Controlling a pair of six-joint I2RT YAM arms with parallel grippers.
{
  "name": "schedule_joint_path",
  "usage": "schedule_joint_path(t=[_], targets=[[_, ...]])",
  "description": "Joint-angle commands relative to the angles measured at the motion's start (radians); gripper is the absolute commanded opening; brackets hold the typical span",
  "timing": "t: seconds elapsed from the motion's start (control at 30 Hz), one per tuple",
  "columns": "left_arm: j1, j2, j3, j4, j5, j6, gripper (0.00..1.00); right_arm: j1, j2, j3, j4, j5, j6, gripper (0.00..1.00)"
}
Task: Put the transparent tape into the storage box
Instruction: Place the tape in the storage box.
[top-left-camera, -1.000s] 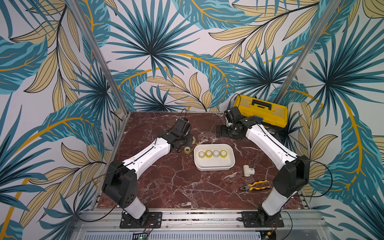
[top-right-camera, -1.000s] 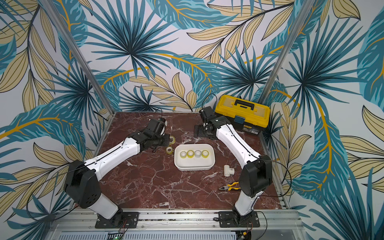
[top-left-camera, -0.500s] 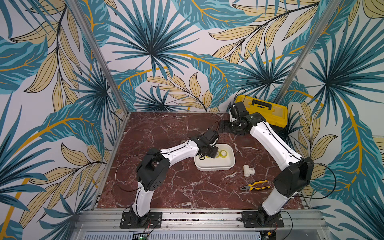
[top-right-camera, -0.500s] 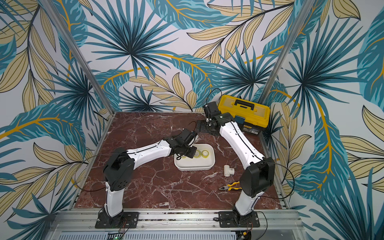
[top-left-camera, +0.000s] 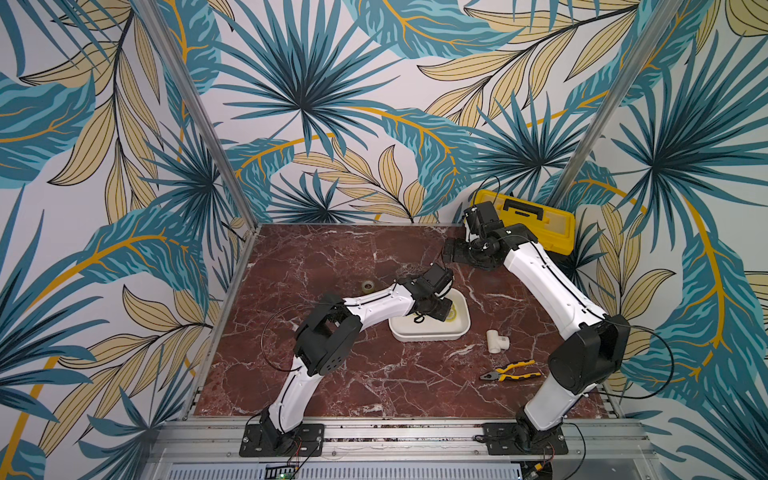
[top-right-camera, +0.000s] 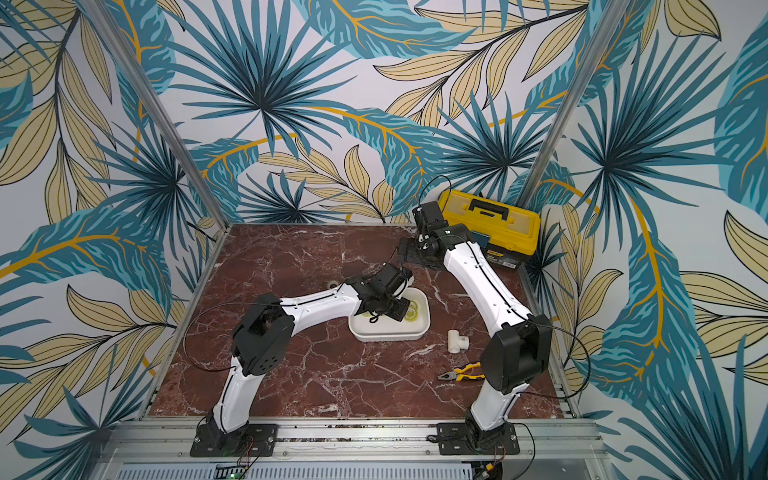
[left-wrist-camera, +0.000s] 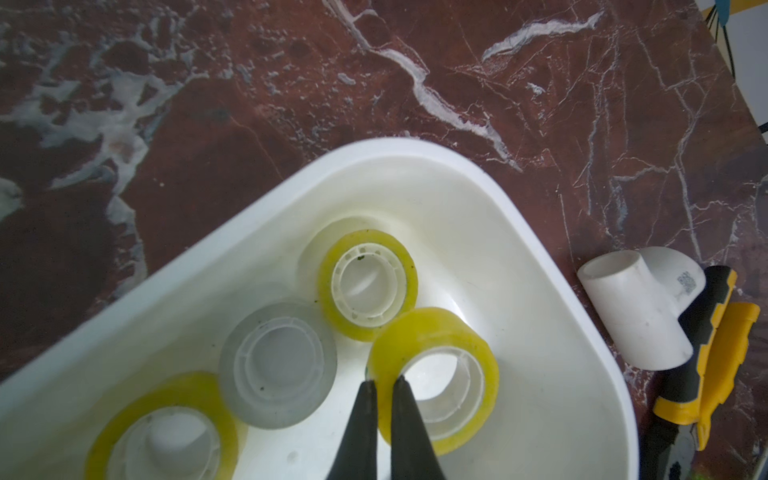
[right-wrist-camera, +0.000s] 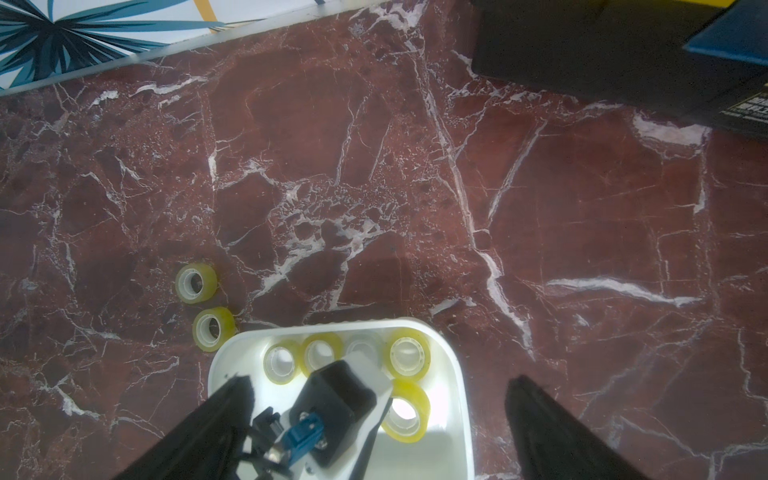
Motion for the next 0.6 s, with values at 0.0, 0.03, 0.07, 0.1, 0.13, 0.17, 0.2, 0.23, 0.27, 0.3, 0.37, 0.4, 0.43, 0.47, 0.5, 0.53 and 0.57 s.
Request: schedule_joint_path(t=[0.0, 0.03, 0.07, 0.1, 0.13, 0.17, 0.2, 0.23, 0.27, 0.3, 0.37, 0.4, 0.43, 0.47, 0.5, 0.53, 0.57], targets=[[-0.014, -0.004, 0.043, 0.004, 0.022, 0.001, 0.00, -0.001, -0.025, 0.003, -0.020, -0.012, 0.001, 1.00], [-0.016, -0.008, 0.038, -0.002, 0.023, -0.001, 0.00, -0.002, -0.024, 0.000, -0.020, -0.013, 0.002, 1.00], [-0.016, -0.015, 0.032, -0.001, 0.024, -0.001, 0.00, -0.002, -0.026, -0.004, -0.020, -0.014, 0.002, 1.00], [-0.018, -0.021, 0.025, -0.003, 0.026, -0.001, 0.00, -0.002, -0.027, -0.009, -0.020, -0.012, 0.004, 1.00], [-0.019, -0.022, 0.023, -0.010, 0.027, 0.000, 0.00, -0.003, -0.029, -0.015, -0.020, -0.012, 0.006, 1.00], [-0.020, -0.022, 0.023, -0.017, 0.027, 0.002, 0.00, -0.003, -0.029, -0.020, -0.020, -0.013, 0.009, 1.00], [-0.022, -0.019, 0.023, -0.022, 0.029, 0.003, 0.00, -0.003, -0.029, -0.023, -0.020, -0.015, 0.012, 1.00], [-0.024, -0.013, 0.022, -0.024, 0.030, 0.004, 0.00, -0.003, -0.029, -0.027, -0.020, -0.019, 0.015, 1.00], [-0.025, -0.007, 0.025, -0.023, 0.031, 0.003, 0.00, -0.003, -0.029, -0.030, -0.020, -0.019, 0.018, 1.00], [-0.025, 0.002, 0.028, -0.026, 0.032, 0.003, 0.00, -0.003, -0.031, -0.034, -0.019, -0.019, 0.020, 1.00], [-0.025, 0.020, 0.036, -0.027, 0.035, 0.004, 0.00, -0.003, -0.033, -0.038, -0.019, -0.021, 0.022, 1.00], [-0.025, 0.029, 0.041, -0.029, 0.036, 0.004, 0.00, -0.003, -0.036, -0.042, -0.018, -0.021, 0.024, 1.00], [-0.025, 0.036, 0.047, -0.027, 0.038, 0.005, 0.00, -0.004, -0.039, -0.045, -0.018, -0.022, 0.024, 1.00], [-0.025, 0.037, 0.047, -0.022, 0.040, 0.004, 0.00, -0.003, -0.042, -0.048, -0.018, -0.020, 0.024, 1.00], [-0.025, 0.039, 0.047, -0.019, 0.038, 0.004, 0.00, -0.003, -0.046, -0.051, -0.017, -0.021, 0.023, 1.00], [-0.025, 0.043, 0.049, -0.018, 0.037, 0.003, 0.00, -0.003, -0.050, -0.055, -0.017, -0.021, 0.021, 1.00], [-0.025, 0.047, 0.053, -0.021, 0.037, 0.003, 0.00, -0.003, -0.052, -0.057, -0.017, -0.021, 0.020, 1.00]])
